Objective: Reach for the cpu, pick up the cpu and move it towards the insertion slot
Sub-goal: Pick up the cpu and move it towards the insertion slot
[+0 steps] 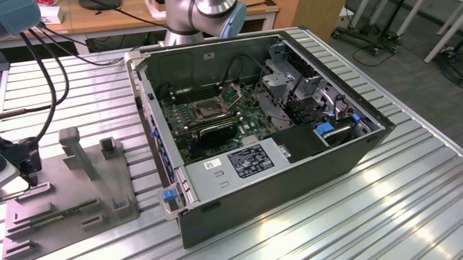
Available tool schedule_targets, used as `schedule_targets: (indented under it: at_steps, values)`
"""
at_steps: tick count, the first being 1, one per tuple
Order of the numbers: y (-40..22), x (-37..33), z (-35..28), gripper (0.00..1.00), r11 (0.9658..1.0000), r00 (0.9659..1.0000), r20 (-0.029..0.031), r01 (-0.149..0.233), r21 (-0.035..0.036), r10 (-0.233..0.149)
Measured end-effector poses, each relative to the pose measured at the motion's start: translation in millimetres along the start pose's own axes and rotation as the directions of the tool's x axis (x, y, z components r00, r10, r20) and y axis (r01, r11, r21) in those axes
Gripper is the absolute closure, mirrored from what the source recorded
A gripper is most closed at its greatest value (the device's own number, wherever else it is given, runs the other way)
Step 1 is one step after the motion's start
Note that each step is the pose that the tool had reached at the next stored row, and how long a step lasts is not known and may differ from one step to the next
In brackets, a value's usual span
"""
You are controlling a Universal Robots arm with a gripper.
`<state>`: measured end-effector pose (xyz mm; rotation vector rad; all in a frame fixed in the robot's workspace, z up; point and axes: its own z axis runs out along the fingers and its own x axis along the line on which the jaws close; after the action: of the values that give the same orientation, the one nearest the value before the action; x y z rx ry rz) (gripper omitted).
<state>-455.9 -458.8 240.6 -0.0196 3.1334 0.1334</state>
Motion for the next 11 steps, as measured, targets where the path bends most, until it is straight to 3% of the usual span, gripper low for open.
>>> schedule_targets:
  at_steps: [11]
  values:
    - [0.8, -0.1, -9.1, 0.45, 1.0000, 1.0000, 0.0000, 0.000, 0.0000, 0.000]
